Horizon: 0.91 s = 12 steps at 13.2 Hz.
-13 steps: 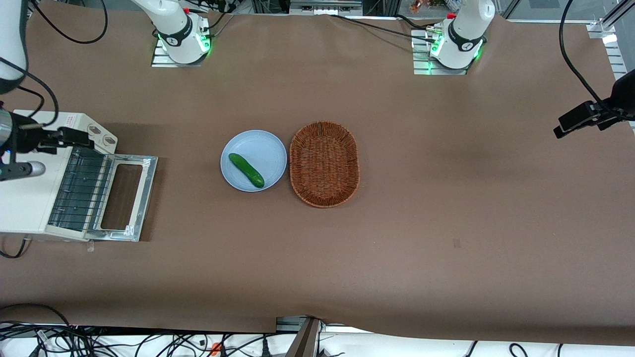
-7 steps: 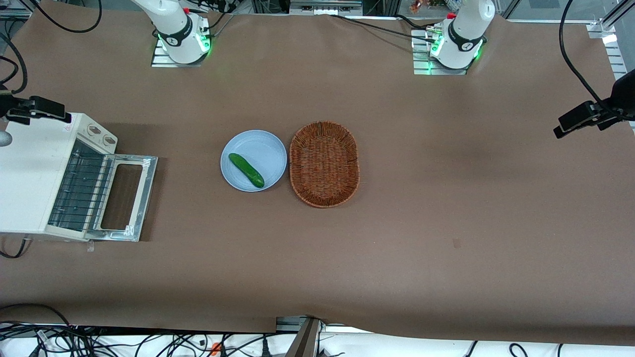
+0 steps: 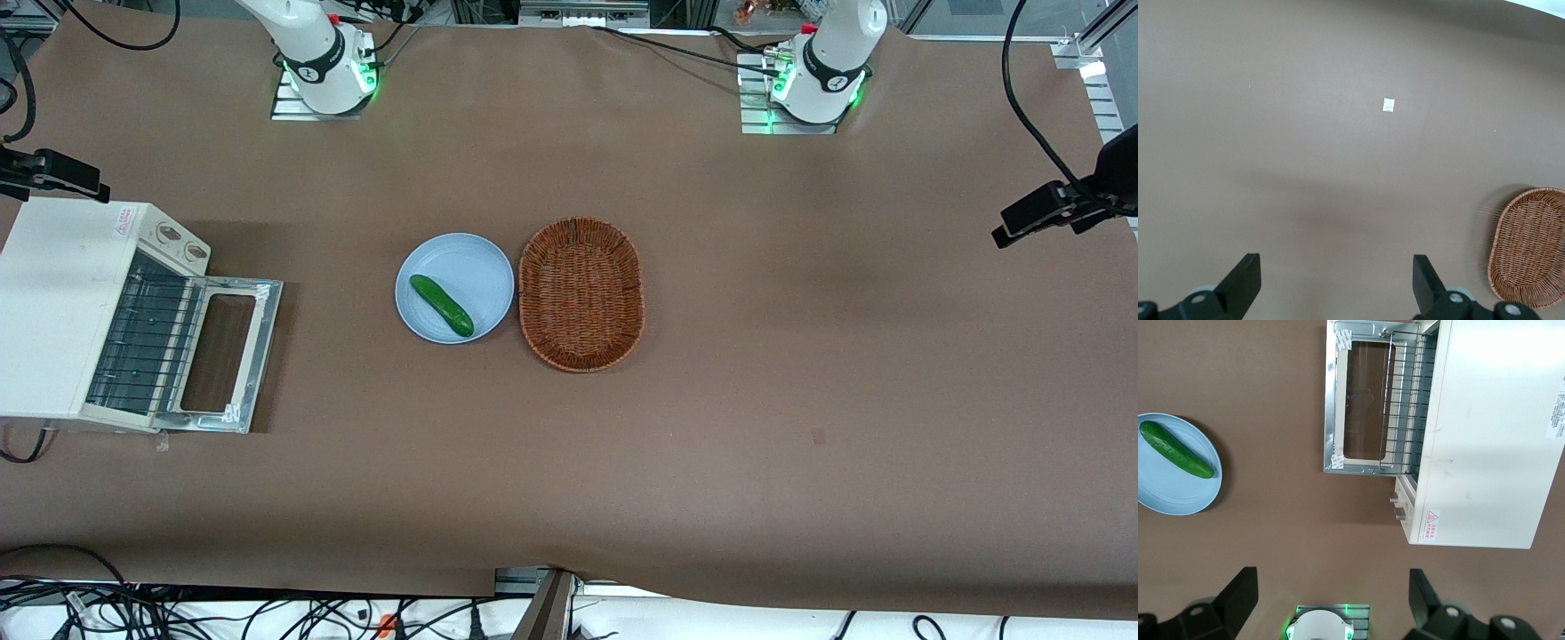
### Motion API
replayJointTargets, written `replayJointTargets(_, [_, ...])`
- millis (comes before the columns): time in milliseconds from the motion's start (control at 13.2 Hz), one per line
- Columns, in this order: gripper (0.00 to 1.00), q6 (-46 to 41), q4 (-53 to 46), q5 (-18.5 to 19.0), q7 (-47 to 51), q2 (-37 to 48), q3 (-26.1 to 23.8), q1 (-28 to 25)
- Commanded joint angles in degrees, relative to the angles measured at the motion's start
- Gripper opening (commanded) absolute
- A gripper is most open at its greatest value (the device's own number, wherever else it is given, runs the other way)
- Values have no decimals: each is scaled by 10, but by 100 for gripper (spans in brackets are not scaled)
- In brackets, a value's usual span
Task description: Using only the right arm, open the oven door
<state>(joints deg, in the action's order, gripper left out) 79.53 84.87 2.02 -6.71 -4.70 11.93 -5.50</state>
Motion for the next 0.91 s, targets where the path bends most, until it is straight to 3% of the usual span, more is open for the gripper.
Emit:
replayJointTargets(0, [100,7,-16,6,1,-7,-2,1])
replayJointTargets(834, [100,19,-24,4,2,-17,-3,-4])
